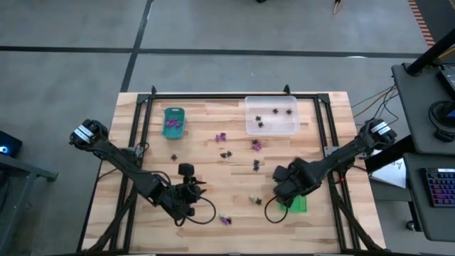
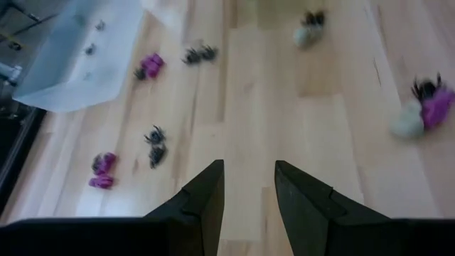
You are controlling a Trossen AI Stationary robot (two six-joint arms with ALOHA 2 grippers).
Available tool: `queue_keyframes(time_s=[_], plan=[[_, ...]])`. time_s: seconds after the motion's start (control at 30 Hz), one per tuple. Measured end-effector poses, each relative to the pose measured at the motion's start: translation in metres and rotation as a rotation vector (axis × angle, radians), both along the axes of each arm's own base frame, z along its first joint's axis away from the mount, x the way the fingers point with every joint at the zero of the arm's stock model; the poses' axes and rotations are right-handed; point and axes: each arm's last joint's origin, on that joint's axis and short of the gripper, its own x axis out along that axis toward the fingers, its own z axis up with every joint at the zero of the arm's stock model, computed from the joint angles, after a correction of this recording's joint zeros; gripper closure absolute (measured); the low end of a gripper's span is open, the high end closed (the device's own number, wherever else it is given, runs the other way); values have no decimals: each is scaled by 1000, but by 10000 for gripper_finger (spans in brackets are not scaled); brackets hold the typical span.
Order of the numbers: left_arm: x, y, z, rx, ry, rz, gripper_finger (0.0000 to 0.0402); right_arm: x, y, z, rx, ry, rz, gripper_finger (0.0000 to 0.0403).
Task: Sort Halloween decoration
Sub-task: Put the black spider toy into the white bin
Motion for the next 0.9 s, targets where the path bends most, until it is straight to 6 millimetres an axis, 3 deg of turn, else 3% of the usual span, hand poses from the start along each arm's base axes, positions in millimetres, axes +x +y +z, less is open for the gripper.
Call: queue_keyframes(time_s=[0.23, 0.4, 0.63, 0.9], plan=[[11, 17, 25, -57, 19, 180, 293, 32, -12, 22, -300, -448, 236, 200], [-1, 31, 32, -123, 138, 386, 293, 52, -22, 21, -401, -620, 384, 200], [-19, 38, 5, -204, 300, 486, 304, 67, -45, 33, -482, -781, 350, 200], [-33, 50, -23, -199, 355, 461, 340, 66, -53, 26, -496, -736, 355, 200]])
